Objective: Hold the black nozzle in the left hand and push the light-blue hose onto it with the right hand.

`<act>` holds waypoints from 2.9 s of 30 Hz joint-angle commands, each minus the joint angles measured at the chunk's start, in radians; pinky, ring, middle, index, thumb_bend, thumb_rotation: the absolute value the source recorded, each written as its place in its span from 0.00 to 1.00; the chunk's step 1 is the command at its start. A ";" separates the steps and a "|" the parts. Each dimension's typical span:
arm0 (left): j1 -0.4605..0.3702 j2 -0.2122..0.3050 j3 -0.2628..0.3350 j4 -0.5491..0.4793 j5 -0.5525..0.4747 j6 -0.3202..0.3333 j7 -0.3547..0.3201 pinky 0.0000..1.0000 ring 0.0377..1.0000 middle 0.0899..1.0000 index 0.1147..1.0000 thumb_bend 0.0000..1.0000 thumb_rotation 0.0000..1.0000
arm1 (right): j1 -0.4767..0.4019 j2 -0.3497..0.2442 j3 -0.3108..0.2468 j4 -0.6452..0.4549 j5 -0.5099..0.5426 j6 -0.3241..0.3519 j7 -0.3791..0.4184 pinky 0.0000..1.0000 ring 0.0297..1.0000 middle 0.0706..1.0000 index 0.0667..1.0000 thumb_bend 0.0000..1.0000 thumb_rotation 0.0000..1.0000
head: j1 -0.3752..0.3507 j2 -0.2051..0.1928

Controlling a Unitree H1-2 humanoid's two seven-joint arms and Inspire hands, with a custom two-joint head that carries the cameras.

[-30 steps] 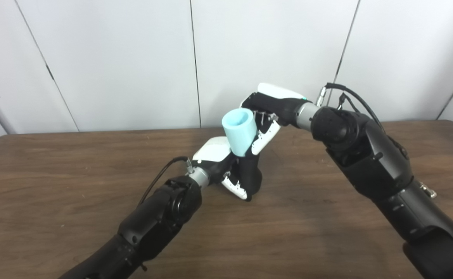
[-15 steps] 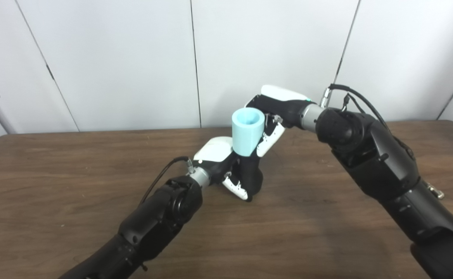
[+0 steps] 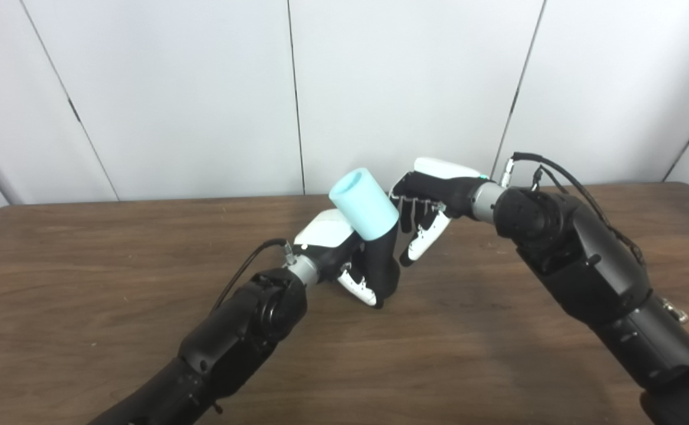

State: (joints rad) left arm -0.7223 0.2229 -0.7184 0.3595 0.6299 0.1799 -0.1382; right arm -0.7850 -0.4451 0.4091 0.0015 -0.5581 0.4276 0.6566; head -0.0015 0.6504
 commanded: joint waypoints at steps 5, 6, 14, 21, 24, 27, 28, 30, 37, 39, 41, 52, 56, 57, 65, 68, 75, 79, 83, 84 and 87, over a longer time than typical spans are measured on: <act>0.099 0.030 -0.073 0.082 0.040 0.014 -0.160 0.52 0.46 0.42 0.42 0.53 0.00 | -0.075 -0.026 -0.035 -0.033 -0.003 -0.008 -0.005 0.37 0.41 0.44 0.47 0.52 0.00 | 0.000 0.001; 0.099 0.029 -0.071 0.081 0.038 0.015 -0.160 0.51 0.46 0.42 0.42 0.53 0.00 | -0.076 -0.027 -0.037 -0.032 -0.001 -0.011 -0.005 0.36 0.41 0.44 0.47 0.52 0.00 | 0.001 0.000; 0.094 0.025 -0.075 0.082 0.042 0.024 -0.170 0.49 0.46 0.41 0.42 0.53 0.00 | -0.066 -0.024 -0.033 -0.033 -0.008 -0.016 -0.006 0.35 0.41 0.43 0.48 0.52 0.00 | 0.002 0.000; 0.094 0.029 -0.073 0.083 0.040 0.018 -0.167 0.52 0.47 0.42 0.42 0.53 0.00 | -0.070 -0.023 -0.031 -0.034 -0.008 -0.012 0.001 0.38 0.42 0.45 0.45 0.52 0.00 | 0.001 -0.005; 0.102 0.031 -0.073 0.074 0.040 0.023 -0.167 0.52 0.46 0.42 0.42 0.53 0.00 | -0.063 -0.024 -0.033 -0.046 -0.010 -0.007 0.002 0.38 0.42 0.45 0.46 0.52 0.00 | -0.002 -0.029; 0.109 0.030 -0.075 0.070 0.047 0.027 -0.160 0.52 0.47 0.43 0.42 0.53 0.00 | -0.057 -0.023 -0.032 -0.052 -0.014 -0.003 -0.001 0.38 0.42 0.45 0.46 0.52 0.00 | -0.005 -0.042; 0.110 0.029 -0.076 0.070 0.049 0.027 -0.158 0.52 0.48 0.43 0.41 0.53 0.00 | -0.058 -0.023 -0.032 -0.054 -0.015 -0.001 0.000 0.37 0.42 0.44 0.47 0.52 0.00 | -0.005 -0.042; 0.109 0.028 -0.077 0.075 0.050 0.023 -0.156 0.52 0.48 0.43 0.42 0.53 0.00 | -0.063 -0.022 -0.031 -0.053 -0.020 0.001 -0.001 0.34 0.40 0.42 0.49 0.52 0.00 | -0.011 -0.040; 0.100 0.024 -0.079 0.093 0.050 0.020 -0.156 0.46 0.42 0.40 0.42 0.53 0.00 | -0.081 -0.017 -0.045 -0.064 -0.030 0.025 -0.002 0.34 0.39 0.48 0.51 0.51 0.00 | -0.006 -0.044; 0.100 0.024 -0.077 0.095 0.048 0.020 -0.157 0.46 0.42 0.40 0.42 0.53 0.00 | -0.083 -0.019 -0.046 -0.068 -0.030 0.030 0.005 0.39 0.44 0.64 0.68 0.52 0.00 | -0.005 -0.046; 0.101 0.025 -0.076 0.093 0.047 0.020 -0.157 0.47 0.43 0.40 0.42 0.53 0.00 | -0.089 -0.027 -0.039 -0.069 -0.033 0.033 0.021 0.46 0.60 0.72 0.74 0.78 0.00 | -0.005 -0.046; 0.104 0.027 -0.077 0.088 0.048 0.024 -0.161 0.51 0.47 0.45 0.41 0.53 0.00 | -0.099 -0.048 -0.031 -0.115 -0.126 -0.007 -0.004 0.84 1.00 1.00 1.00 1.00 0.25 | -0.006 -0.043; 0.106 0.030 -0.076 0.084 0.043 0.021 -0.165 0.52 0.48 0.45 0.41 0.53 0.00 | -0.098 -0.035 -0.047 -0.114 -0.128 -0.013 -0.024 0.92 1.00 1.00 1.00 1.00 0.37 | -0.005 -0.043; 0.105 0.030 -0.076 0.084 0.042 0.021 -0.167 0.52 0.48 0.45 0.41 0.53 0.00 | -0.096 -0.032 -0.050 -0.117 -0.128 -0.014 -0.030 0.94 1.00 1.00 1.00 1.00 0.38 | -0.005 -0.043; 0.099 0.030 -0.079 0.087 0.041 0.020 -0.176 0.50 0.46 0.43 0.42 0.53 0.00 | -0.089 -0.026 -0.064 -0.146 -0.129 -0.039 -0.058 1.00 1.00 1.00 1.00 1.00 0.38 | -0.002 -0.042; 0.096 0.028 -0.081 0.096 0.044 0.016 -0.173 0.52 0.48 0.45 0.41 0.53 0.00 | -0.095 -0.027 -0.068 -0.168 -0.108 -0.053 -0.045 1.00 1.00 1.00 1.00 1.00 0.39 | -0.001 -0.040; 0.092 0.022 -0.082 0.108 0.044 0.014 -0.169 0.55 0.50 0.46 0.41 0.52 0.00 | -0.102 -0.035 -0.076 -0.198 -0.023 -0.108 -0.012 1.00 1.00 1.00 1.00 1.00 0.77 | -0.001 -0.044; 0.093 0.021 -0.081 0.108 0.046 0.012 -0.163 0.55 0.49 0.45 0.41 0.53 0.00 | -0.111 -0.039 -0.070 -0.217 0.006 -0.137 0.006 1.00 1.00 1.00 1.00 1.00 0.83 | 0.003 -0.047; 0.093 0.022 -0.077 0.109 0.044 0.010 -0.160 0.53 0.48 0.44 0.42 0.53 0.00 | -0.115 -0.042 -0.063 -0.227 0.018 -0.180 0.012 1.00 1.00 1.00 1.00 1.00 0.85 | 0.007 -0.045; 0.093 0.022 -0.077 0.109 0.043 0.010 -0.160 0.52 0.47 0.43 0.42 0.53 0.00 | -0.114 -0.042 -0.062 -0.228 0.020 -0.191 0.013 1.00 1.00 1.00 1.00 1.00 0.85 | 0.009 -0.044; 0.094 0.022 -0.075 0.109 0.043 0.010 -0.157 0.54 0.49 0.45 0.41 0.53 0.00 | -0.113 -0.039 -0.060 -0.229 0.032 -0.230 0.014 1.00 1.00 1.00 1.00 1.00 0.82 | 0.010 -0.045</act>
State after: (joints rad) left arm -0.7231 0.2211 -0.7173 0.3688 0.6272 0.1746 -0.1430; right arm -0.8254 -0.4696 0.3675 -0.1924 -0.5359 0.2497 0.6830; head 0.0077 0.6044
